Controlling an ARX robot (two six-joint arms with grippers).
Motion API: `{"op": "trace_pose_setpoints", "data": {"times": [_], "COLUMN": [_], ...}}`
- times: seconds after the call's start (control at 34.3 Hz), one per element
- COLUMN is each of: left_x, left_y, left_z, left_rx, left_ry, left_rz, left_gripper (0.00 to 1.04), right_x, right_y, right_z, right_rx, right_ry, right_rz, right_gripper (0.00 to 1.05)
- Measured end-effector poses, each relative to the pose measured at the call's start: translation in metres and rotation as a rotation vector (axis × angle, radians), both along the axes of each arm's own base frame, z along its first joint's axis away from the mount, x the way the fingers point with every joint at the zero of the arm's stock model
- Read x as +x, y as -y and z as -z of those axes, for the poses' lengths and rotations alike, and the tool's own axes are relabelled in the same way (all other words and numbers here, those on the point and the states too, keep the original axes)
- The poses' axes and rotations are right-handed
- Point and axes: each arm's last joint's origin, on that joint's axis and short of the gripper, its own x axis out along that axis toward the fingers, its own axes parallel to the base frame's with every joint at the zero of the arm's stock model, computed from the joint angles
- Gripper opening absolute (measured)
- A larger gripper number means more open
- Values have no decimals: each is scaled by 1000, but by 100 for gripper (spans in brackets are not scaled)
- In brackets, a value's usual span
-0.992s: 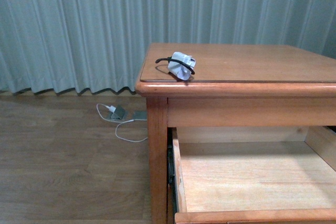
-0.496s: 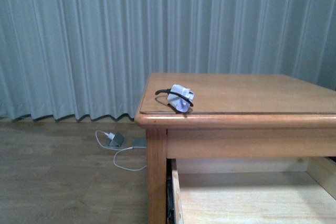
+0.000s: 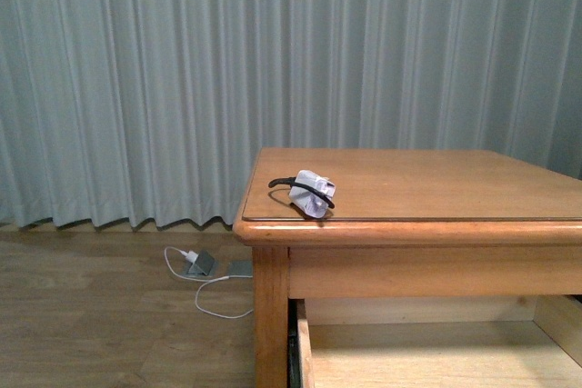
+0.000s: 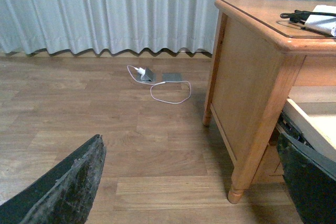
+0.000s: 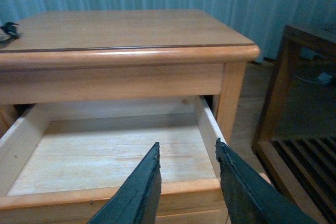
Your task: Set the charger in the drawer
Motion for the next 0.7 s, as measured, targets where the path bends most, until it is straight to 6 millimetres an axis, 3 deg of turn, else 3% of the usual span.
{"op": "trace_pose_setpoints", "data": {"times": [0.26, 0.41, 0.55, 0.7], "left_x": [0, 0, 5, 18], "left_y": [0, 0, 5, 14], "left_z": [0, 0, 0, -11], "left_rx": [0, -4, -239, -270], "left_ry": [0, 0, -5, -54], "left_rz": [1, -2, -100, -42], "left_gripper": [98, 98, 98, 98], "right_x": [0, 0, 0, 0], "right_y": [-3, -3, -3, -3], "right_z": [-1, 0, 0, 0], "right_rx": [1, 0, 0, 0], "right_ry": [6, 6, 5, 5], "right_rz": [-19, -19, -19, -19], "right_gripper": [98, 96, 96, 96]}}
